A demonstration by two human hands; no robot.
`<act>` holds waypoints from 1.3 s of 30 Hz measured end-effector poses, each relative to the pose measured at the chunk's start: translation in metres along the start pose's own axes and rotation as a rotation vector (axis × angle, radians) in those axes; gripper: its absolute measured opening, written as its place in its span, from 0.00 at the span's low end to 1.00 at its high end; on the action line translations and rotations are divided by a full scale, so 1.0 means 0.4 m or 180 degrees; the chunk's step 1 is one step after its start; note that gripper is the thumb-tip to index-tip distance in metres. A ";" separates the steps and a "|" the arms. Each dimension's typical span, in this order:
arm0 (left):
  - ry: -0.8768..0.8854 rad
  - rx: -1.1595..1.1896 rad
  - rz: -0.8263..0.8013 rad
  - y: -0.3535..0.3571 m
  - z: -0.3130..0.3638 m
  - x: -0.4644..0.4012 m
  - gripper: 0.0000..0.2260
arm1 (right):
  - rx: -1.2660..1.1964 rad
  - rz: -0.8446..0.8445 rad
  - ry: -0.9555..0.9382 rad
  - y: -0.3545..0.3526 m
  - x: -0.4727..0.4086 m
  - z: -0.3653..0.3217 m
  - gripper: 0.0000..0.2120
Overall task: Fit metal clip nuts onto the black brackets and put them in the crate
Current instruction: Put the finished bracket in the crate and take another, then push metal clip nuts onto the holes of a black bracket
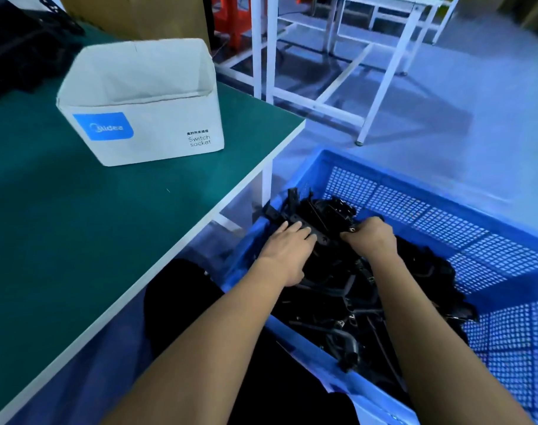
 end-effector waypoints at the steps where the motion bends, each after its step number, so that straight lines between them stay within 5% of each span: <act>1: 0.0022 0.0130 0.0098 -0.018 0.001 -0.001 0.39 | 0.0054 0.0118 -0.0005 -0.016 0.002 -0.008 0.21; 7: -0.0166 0.1016 0.1418 -0.292 -0.024 0.038 0.18 | -0.0187 0.1020 -0.0629 -0.182 0.040 -0.205 0.14; 12: -0.0608 0.1713 0.2837 -0.545 -0.169 0.195 0.15 | -0.0466 0.1494 -0.1697 -0.310 0.144 -0.515 0.07; 18: -0.1640 0.2364 0.3734 -0.600 -0.531 0.479 0.15 | -0.0919 0.1110 -0.3027 -0.216 0.349 -0.956 0.12; 27: -0.4055 0.2604 0.3649 -0.337 -1.046 0.925 0.14 | -0.0293 -0.0548 -0.3891 0.234 0.613 -1.432 0.11; 31: -0.4876 0.3124 0.3403 -0.210 -1.189 1.055 0.16 | -0.0014 -0.0891 -0.4269 0.367 0.685 -1.570 0.26; 33: -0.4865 0.3457 0.3144 -0.185 -1.232 1.060 0.13 | -0.0228 -0.1223 -0.4361 0.409 0.710 -1.619 0.27; 35: -0.4663 0.3991 0.3153 -0.182 -1.253 1.055 0.03 | -0.0906 -0.1513 -0.4190 0.427 0.723 -1.653 0.19; 37: -0.4378 0.4828 0.3357 -0.181 -1.263 1.053 0.03 | -0.1521 -0.1543 -0.3869 0.427 0.721 -1.662 0.09; 39: -0.4090 0.5437 0.3400 -0.179 -1.276 1.055 0.13 | -0.1818 -0.1304 -0.3852 0.409 0.727 -1.660 0.09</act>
Point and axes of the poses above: each hand's wrist, its own x-axis away from the middle knuckle, its own y-axis out of the palm, z = x × y, the point moved 9 cm from there along -x, towards the middle knuckle, and after that the axes turned 12 degrees about -y, right-handed, at the moved point
